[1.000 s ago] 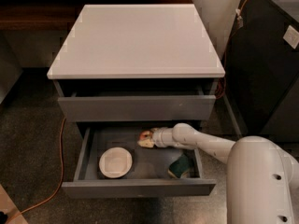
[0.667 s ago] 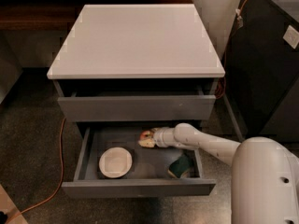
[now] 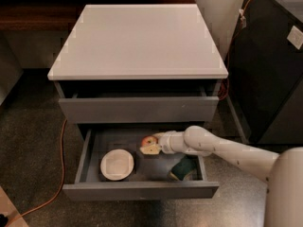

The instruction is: Pick apple from middle drawer and place on counter

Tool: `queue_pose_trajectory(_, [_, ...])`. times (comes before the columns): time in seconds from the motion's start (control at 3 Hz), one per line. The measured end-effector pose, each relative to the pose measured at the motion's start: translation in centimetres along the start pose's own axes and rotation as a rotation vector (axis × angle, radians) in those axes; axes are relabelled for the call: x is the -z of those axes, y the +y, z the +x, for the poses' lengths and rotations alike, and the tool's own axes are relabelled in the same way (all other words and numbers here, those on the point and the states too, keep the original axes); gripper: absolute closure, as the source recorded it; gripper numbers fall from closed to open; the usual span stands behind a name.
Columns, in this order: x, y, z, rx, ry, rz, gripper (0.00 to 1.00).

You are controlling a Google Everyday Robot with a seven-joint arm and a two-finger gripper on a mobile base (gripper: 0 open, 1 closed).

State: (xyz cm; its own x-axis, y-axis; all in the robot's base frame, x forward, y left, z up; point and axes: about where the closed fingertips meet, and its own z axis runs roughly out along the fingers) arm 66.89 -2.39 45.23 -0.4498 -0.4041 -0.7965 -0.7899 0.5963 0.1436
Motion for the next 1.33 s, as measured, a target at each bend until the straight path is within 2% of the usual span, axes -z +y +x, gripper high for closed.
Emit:
queue_pose_trajectory(0.67, [6.5, 5.3, -1.4, -0.017, -0.016, -0.077, 1.00])
queue_pose_trajectory(1.33, [12.5, 7.4, -6.0, 0.043, -0.040, -0.115, 1.00])
